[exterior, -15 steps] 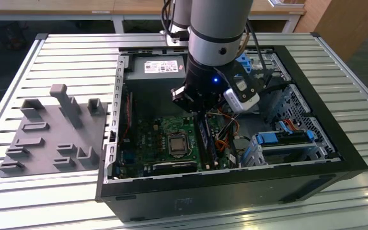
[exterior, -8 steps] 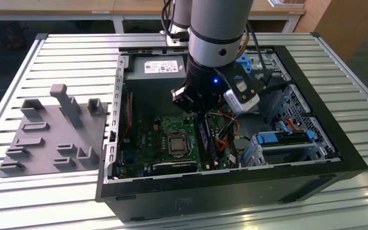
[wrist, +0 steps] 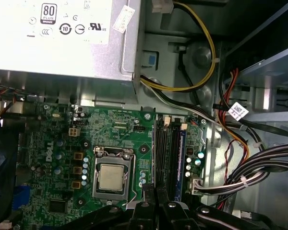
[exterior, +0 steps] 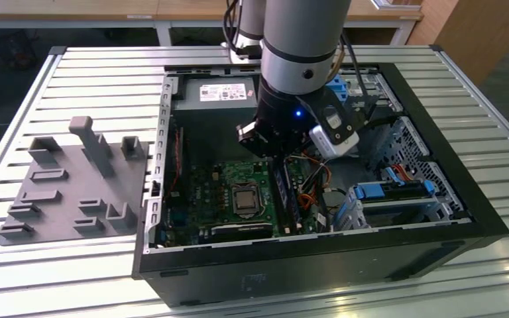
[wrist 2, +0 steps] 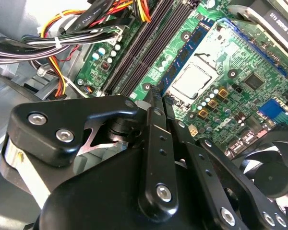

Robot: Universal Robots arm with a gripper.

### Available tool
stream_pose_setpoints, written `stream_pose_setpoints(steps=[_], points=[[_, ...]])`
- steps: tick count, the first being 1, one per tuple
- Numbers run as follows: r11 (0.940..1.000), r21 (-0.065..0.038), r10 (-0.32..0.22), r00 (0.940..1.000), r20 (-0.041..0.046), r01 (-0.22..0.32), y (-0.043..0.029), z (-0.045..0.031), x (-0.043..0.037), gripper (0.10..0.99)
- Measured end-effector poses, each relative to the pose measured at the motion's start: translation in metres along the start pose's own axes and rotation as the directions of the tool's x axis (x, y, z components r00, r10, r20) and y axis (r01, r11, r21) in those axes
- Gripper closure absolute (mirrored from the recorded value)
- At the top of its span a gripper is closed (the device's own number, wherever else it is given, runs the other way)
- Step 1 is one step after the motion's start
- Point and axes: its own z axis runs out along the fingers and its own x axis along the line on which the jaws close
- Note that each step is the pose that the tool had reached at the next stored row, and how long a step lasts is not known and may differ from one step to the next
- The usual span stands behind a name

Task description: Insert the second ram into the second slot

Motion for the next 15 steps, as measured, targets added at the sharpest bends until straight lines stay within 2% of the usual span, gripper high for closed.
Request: stream_pose_setpoints(steps=[15], points=[[1.0000,0.000,0.000,1.0000,0.0000,0.000,-0.0040,0.0032,0.0003,0.953]])
